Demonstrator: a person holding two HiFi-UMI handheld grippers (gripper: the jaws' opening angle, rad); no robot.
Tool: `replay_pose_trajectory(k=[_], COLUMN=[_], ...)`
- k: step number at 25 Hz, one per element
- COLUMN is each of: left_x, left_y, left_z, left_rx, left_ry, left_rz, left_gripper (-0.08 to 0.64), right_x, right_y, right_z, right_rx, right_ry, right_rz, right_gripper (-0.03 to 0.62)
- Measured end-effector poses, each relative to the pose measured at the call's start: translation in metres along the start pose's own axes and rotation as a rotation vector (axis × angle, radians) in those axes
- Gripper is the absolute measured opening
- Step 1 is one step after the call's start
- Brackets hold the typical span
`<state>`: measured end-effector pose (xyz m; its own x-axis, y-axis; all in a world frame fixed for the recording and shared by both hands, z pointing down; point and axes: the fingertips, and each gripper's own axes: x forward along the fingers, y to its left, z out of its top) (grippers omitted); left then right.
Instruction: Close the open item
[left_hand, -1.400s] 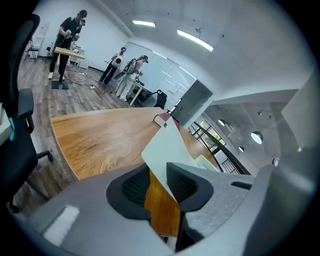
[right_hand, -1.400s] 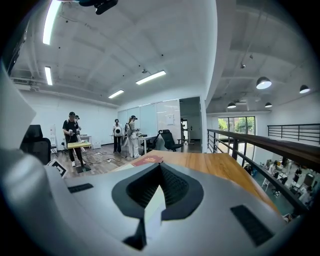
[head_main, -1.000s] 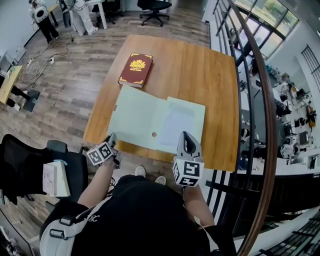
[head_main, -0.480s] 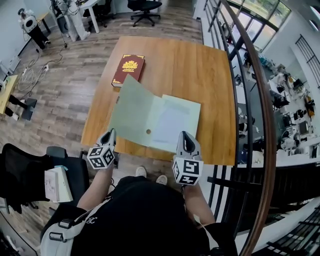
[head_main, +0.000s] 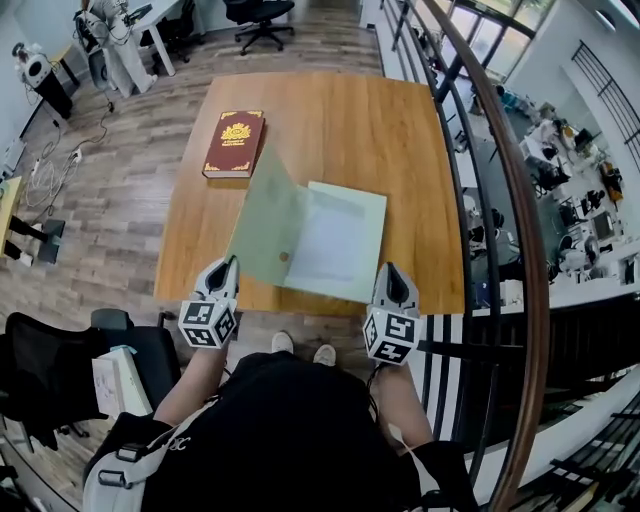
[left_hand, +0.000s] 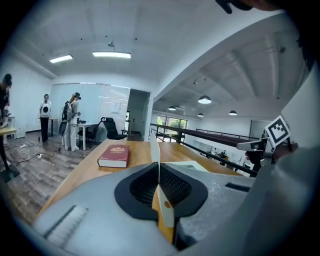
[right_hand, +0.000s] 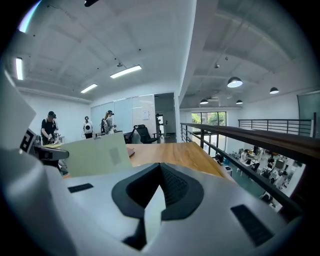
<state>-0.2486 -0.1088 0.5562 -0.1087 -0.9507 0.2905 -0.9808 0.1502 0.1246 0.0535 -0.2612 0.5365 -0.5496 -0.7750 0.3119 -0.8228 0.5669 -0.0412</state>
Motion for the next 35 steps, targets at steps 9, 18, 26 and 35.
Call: replay_pose_trajectory(k=[9, 18, 26, 35], left_x=[0.017, 0.033, 0.041, 0.053], left_y=[-0.074, -0.133, -0.175, -0.21], left_z=[0.011, 0.001, -0.019, -0.048], left_rx=[0.145, 0.238, 0.296, 0.361], left_ry=[0.028, 0.118, 0.205, 0.289], left_rz=[-0.187, -0.359, -0.484, -0.586], left_gripper=[0.006, 0.016, 0.028, 0.041], right_x=[-0.019, -0.043, -0.07, -0.103], right_y=[-0.04, -0.059, -0.072, -0.089], right_z=[-0.025, -0.037, -0.042, -0.055], right_rx=[0.077, 0.128, 0.174, 0.202], right_ry=[0.032, 0.034, 0.028, 0.036], right_rz=[-0.09, -0.152, -0.203, -0.29], right_gripper=[-0.002, -0.002, -0.002, -0.002])
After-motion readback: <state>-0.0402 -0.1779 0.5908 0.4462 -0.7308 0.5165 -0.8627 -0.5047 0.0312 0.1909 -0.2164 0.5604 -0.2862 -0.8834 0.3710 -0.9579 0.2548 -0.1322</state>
